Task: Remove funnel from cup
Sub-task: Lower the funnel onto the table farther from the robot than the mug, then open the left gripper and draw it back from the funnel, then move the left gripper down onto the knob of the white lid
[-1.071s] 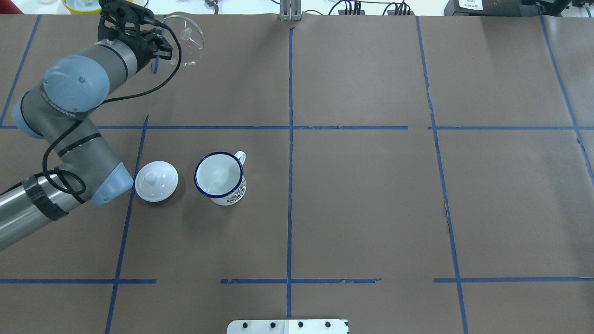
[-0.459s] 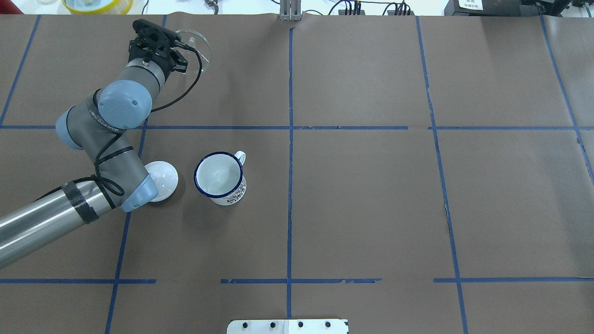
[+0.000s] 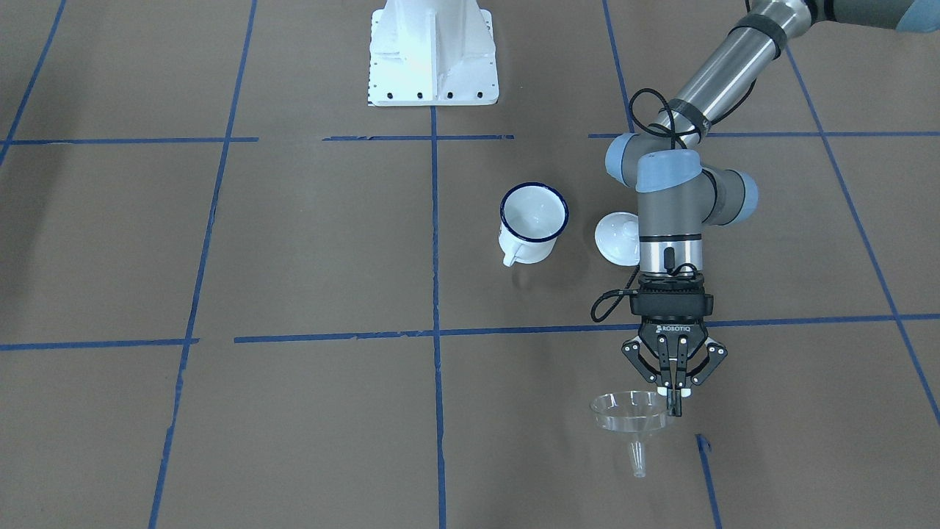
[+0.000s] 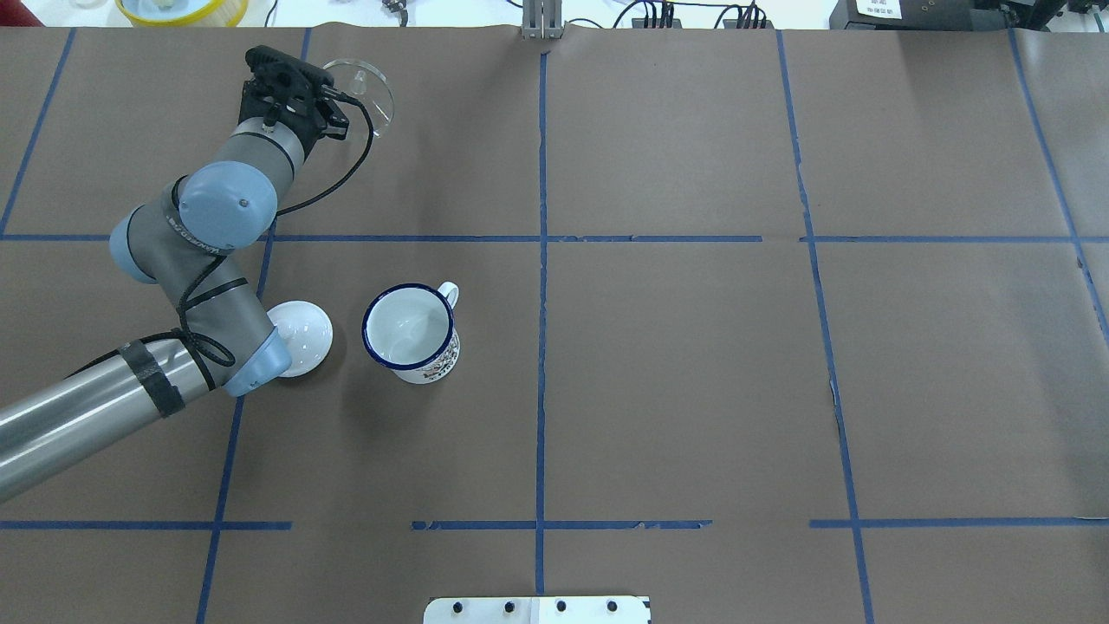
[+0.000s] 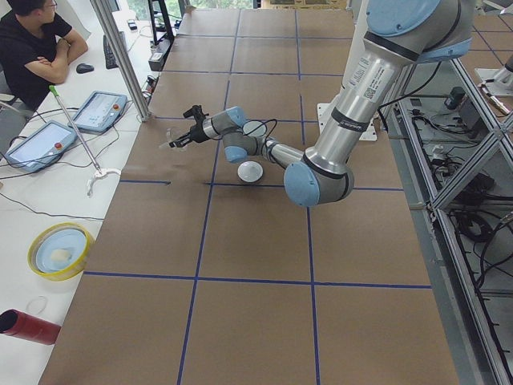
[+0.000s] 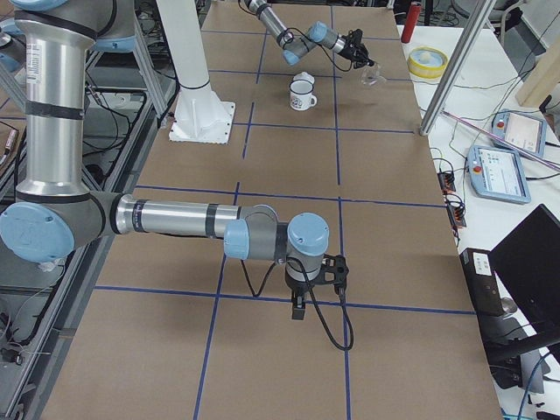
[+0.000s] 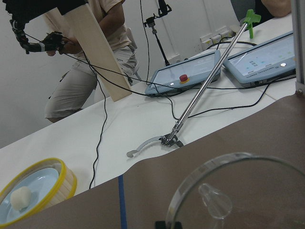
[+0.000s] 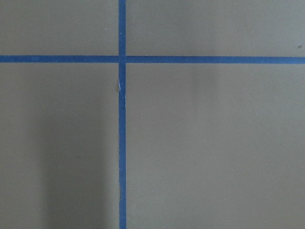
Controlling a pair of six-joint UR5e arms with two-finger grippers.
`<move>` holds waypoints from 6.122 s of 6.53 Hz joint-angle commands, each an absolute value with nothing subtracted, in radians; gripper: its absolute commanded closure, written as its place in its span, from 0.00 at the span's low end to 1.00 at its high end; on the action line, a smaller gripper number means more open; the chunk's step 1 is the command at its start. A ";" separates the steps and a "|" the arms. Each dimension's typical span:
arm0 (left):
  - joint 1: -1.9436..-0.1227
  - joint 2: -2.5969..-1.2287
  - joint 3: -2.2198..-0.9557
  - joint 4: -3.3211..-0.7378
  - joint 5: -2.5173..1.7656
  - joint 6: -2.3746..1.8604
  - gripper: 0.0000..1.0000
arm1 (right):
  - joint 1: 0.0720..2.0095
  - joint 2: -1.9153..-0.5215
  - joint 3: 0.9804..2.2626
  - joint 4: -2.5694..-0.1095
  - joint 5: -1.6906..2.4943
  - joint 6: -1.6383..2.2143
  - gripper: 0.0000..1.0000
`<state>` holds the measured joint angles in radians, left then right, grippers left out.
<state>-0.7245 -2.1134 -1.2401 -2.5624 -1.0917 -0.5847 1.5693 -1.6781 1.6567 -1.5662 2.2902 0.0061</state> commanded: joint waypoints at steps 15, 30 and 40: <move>-0.620 -1.991 -1.332 -2.801 -1.096 -0.496 0.00 | 1.569 -1.678 1.655 -1.566 2.290 0.006 0.00; -0.804 -1.967 -1.703 -1.710 -2.025 -0.957 0.00 | 1.569 -1.678 1.655 -1.566 2.290 0.006 0.00; -0.716 -1.844 -1.765 -1.870 -2.077 -1.111 0.47 | 1.569 -1.678 1.657 -1.566 2.290 0.006 0.00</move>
<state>-0.7144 -1.8453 -1.7511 -1.8742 -2.0775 -1.1103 1.5693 -1.6782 1.6567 -1.5662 2.2902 0.0061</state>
